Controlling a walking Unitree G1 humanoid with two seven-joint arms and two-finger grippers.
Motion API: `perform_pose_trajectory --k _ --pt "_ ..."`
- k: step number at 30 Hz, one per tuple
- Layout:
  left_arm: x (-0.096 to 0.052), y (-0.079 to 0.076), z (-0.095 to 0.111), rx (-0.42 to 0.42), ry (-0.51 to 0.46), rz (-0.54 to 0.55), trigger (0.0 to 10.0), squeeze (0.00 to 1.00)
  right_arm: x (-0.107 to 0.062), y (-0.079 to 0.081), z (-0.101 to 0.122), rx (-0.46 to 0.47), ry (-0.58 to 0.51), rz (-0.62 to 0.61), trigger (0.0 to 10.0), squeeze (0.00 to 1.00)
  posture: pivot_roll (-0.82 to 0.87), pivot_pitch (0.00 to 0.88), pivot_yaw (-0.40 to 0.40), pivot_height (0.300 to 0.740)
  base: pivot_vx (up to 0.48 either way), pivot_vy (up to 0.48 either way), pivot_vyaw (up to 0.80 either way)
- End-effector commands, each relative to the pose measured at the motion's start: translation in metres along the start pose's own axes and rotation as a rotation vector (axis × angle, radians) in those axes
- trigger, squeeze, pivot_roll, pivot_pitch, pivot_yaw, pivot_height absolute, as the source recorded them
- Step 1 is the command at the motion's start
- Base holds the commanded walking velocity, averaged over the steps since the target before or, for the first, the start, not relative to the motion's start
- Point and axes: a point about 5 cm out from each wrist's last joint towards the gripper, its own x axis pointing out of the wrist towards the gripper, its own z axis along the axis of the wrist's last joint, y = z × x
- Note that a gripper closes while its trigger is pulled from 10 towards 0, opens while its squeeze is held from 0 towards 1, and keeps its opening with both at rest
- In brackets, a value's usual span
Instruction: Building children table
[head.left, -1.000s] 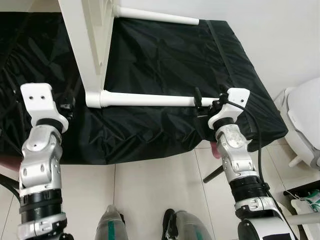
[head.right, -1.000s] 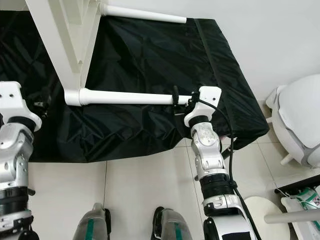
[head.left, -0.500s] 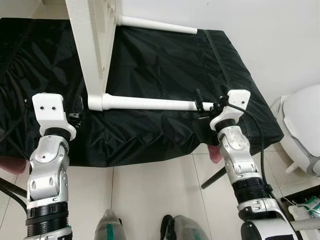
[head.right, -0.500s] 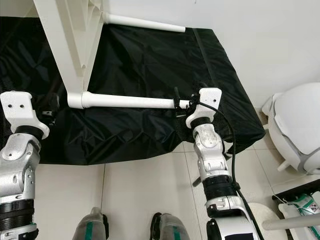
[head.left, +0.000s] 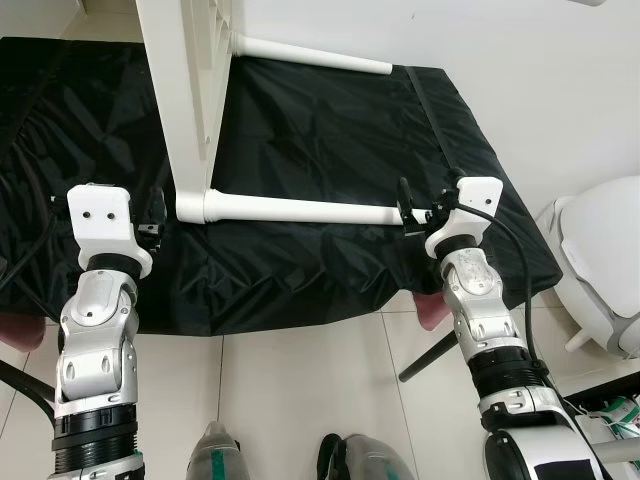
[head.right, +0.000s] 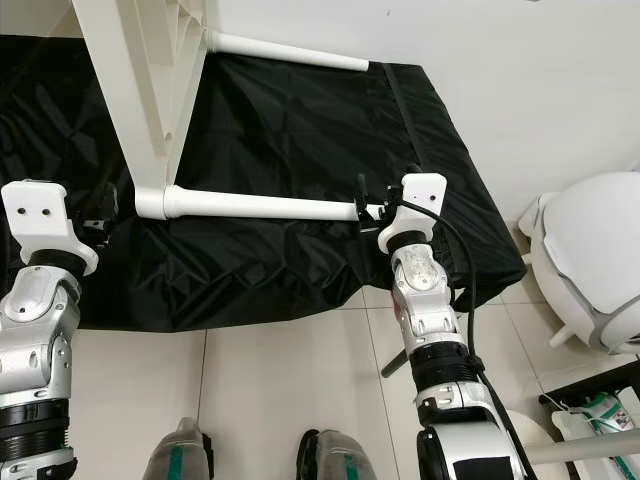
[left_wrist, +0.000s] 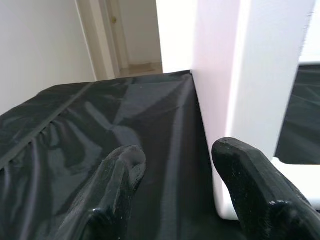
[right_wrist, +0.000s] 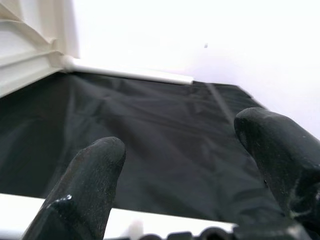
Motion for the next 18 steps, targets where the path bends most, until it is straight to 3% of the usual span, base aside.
perform_pose_trajectory --k 1,18 --pt "-0.0015 0.0062 -0.0058 0.019 0.031 0.107 10.0 0.00 0.0019 -0.0062 0.0004 -0.021 -0.006 -0.028 10.0 0.00 0.08 0.000 -0.080 0.740 0.000 0.000 0.00" --pt "-0.0001 0.0104 -0.0034 -0.001 0.023 0.117 10.0 0.00 0.0087 -0.0125 0.0030 -0.047 -0.012 -0.043 10.0 0.00 0.09 0.011 -0.096 0.740 0.000 0.000 0.00"
